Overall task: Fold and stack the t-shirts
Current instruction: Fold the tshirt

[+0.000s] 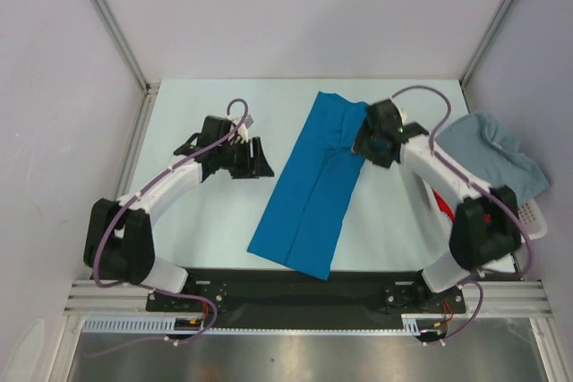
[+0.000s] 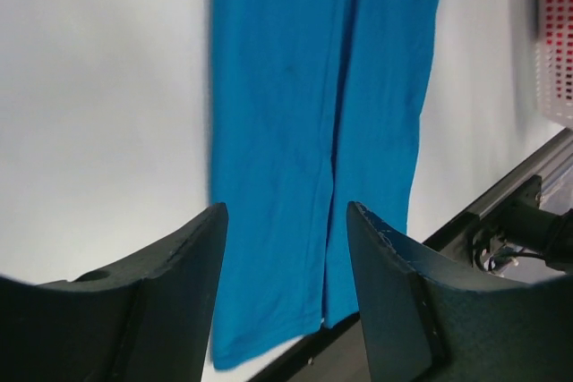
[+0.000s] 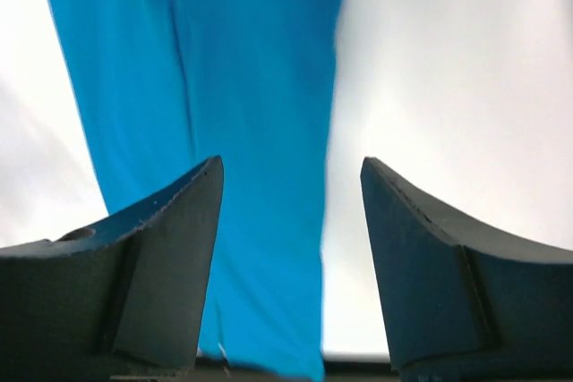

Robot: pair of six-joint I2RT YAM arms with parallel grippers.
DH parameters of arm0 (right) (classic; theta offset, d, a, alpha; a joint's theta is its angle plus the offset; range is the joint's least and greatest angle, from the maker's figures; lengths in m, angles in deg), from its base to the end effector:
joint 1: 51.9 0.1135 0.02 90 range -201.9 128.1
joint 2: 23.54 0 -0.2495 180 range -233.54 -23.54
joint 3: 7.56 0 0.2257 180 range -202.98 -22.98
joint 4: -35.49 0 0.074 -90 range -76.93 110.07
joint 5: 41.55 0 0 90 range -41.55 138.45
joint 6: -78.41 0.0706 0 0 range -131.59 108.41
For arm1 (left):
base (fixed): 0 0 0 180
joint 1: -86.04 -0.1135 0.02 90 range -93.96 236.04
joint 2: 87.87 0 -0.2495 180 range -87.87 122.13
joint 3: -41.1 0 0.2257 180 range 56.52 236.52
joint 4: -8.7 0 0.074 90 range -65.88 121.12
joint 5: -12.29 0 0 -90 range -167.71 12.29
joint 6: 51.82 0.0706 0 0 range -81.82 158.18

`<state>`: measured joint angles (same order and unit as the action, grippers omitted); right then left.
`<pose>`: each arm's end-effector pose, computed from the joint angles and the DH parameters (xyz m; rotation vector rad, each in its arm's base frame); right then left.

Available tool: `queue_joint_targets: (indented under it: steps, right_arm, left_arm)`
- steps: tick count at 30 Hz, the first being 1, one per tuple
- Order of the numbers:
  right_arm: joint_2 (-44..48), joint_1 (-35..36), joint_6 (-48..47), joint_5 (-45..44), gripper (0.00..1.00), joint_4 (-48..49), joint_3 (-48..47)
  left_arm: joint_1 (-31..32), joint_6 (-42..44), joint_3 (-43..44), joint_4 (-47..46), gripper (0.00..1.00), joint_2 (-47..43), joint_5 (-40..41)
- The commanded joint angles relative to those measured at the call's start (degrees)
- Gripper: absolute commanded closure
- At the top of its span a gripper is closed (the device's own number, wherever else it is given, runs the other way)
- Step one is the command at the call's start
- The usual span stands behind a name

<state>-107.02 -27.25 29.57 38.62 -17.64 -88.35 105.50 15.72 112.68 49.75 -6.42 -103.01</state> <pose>0.2757 0.1132 0.2320 0.4312 2.5043 0.2409 0.2654 -0.1258 0.2145 0.1352 2.5330 -0.8510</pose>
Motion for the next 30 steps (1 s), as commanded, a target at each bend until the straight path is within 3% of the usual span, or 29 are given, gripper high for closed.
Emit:
queue_joint_targets:
  steps: [1,6,9,11,19,30]
  right_arm:
    - [-11.5,-4.4,-8.1,-2.1,0.32,3.2,-11.9]
    - [-27.0,-8.6,-9.7,-6.6,0.42,3.4,-31.2]
    - [-34.6,-10.7,-7.9,-6.6,0.54,2.2,-36.7]
    - [-38.3,-11.9,-6.9,-7.3,0.56,2.3,-40.2]
    - [-46.6,-14.8,-11.0,-7.3,0.45,4.9,-46.1]
    - [-52.8,-17.0,-13.3,-6.3,0.53,10.1,-49.1]
  left_arm:
    - [0.4,-0.8,4.7,-10.7,0.39,3.9,-3.6]
    - [0.6,-2.1,8.3,-14.0,0.43,6.8,-3.5]
    - [0.8,-2.2,6.9,-13.8,0.44,5.3,-3.4]
    - [0.8,-2.0,5.1,-13.8,0.44,3.9,-2.9]
    - [0.8,1.3,-0.7,-11.7,0.44,1.3,-1.0]
    - [0.8,1.1,-0.6,-11.9,0.45,2.7,-2.6]
